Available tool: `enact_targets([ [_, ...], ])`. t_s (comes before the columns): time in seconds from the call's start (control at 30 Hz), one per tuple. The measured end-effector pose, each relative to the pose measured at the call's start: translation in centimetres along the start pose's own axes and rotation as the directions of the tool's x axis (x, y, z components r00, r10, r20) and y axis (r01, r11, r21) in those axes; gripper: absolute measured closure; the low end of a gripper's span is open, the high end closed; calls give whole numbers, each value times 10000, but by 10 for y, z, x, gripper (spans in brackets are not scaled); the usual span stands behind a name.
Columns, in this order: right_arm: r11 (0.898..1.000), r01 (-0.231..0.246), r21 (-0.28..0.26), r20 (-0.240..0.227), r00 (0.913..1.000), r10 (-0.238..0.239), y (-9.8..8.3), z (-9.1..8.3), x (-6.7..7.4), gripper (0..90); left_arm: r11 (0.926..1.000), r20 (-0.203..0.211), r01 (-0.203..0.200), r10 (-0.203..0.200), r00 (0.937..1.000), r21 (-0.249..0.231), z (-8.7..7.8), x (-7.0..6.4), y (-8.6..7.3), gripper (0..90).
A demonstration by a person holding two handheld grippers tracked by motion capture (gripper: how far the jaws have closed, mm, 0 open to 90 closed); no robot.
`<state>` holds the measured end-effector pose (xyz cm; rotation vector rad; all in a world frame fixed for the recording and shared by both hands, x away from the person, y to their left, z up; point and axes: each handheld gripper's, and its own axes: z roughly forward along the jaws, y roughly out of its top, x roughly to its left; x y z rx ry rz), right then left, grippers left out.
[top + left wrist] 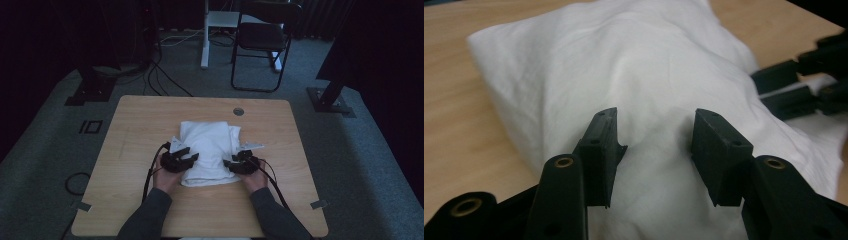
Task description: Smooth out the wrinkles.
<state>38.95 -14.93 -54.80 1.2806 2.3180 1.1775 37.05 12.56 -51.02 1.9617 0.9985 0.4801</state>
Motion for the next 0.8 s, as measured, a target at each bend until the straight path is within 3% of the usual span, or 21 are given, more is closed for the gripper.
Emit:
enact_targets([
  [0.07,10000,-66,-41,11,10000,66,7,6,-2,515,9996,-348,297,-296,9990,40,8,12,8,541],
  [0.17,9998,-166,-70,-28,9999,166,11,11,-3,513,9992,-400,411,-409,9984,28,9,15,9,542],
  [0.2,9998,-177,-126,-48,9998,176,15,16,-4,512,9978,-518,657,-656,9965,10,12,22,12,543],
  [0.43,9995,-237,-194,-157,9996,234,21,17,-8,450,9957,-526,900,-912,9944,-236,4,27,14,506],
  [0.47,9975,-330,-627,-187,9993,319,23,5,-7,395,9932,-661,1017,-1053,9922,-560,-9,28,16,503],
  [0.5,9951,-340,-925,-247,9992,319,23,-4,-7,380,9932,-661,1017,-1053,9922,-560,-9,28,16,498],
  [0.57,9951,-340,-925,-247,9992,319,23,-4,-7,380,9908,-611,1084,-1135,9917,-806,-18,30,17,491],
  [0.6,9925,-318,-1184,-225,9993,293,23,-14,-7,362,9865,-668,1120,-1206,9905,-1196,-38,34,17,491],
  [0.63,9873,-248,-1567,-190,9996,221,22,-34,-9,348,9838,-731,1145,-1254,9894,-1379,-48,36,18,484],
  [0.67,9813,-246,-1911,-51,9997,241,19,-54,-12,339,9780,-812,1120,-1278,9885,-1758,-69,41,17,482],
  [0.7,9785,-226,-2050,12,9997,234,17,-63,-15,338,9780,-812,1120,-1278,9885,-1758,-69,41,17,481],
  [0.73,9785,-226,-2050,12,9997,234,17,-63,-15,338,9738,-835,1188,-1370,9870,-1941,-79,43,16,481],
  [0.77,9785,-226,-2050,12,9997,234,17,-63,-15,338,9738,-835,1188,-1370,9870,-1941,-79,43,16,479],
  [0.8,9764,-210,-2149,103,9997,238,15,-71,-17,335,9666,-856,1176,-1402,9864,-2276,-100,47,16,479],
])
